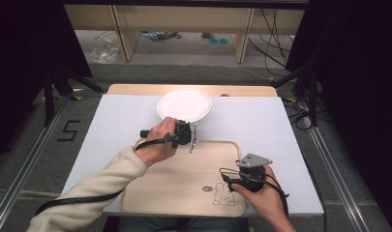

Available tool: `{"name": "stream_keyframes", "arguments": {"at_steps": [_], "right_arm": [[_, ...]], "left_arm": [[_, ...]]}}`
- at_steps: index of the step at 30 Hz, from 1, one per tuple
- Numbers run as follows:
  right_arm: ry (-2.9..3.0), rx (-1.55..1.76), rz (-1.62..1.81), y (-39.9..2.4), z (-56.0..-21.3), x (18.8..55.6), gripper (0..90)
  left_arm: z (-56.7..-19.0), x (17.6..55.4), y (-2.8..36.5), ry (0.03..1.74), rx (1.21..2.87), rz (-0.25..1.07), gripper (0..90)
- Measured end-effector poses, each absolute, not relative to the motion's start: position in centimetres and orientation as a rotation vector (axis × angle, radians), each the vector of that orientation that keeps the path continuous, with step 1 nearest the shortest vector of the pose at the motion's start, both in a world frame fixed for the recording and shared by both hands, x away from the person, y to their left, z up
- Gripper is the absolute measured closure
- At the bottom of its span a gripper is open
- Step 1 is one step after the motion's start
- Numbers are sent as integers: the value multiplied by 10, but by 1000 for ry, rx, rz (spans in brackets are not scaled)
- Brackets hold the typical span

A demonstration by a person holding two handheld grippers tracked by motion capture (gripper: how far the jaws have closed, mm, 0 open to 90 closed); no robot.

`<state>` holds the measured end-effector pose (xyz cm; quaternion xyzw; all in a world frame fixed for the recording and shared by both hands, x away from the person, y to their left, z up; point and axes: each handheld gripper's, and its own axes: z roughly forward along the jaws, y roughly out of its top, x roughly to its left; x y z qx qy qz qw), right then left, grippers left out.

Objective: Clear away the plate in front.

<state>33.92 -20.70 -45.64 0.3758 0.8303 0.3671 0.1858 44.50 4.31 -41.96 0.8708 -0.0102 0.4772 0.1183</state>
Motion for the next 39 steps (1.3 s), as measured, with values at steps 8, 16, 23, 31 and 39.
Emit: {"name": "stream_keyframes", "arguments": {"at_steps": [8,16,23,31,39], "right_arm": [[2339,1049,1033,-207,-457,339,296],[2339,1049,1032,-207,-457,339,296],[2339,1045,1030,-207,-456,339,295],[2334,1043,1036,-207,-456,339,293],[2336,1036,1034,-208,-456,340,293]], "left_arm": [[-417,438,45,-44,2543,1404,873],[-417,432,45,-43,2536,1389,873],[-416,427,45,-58,2533,1393,873],[-414,421,45,-70,2528,1396,873],[-412,416,45,-80,2520,1397,874]]}}
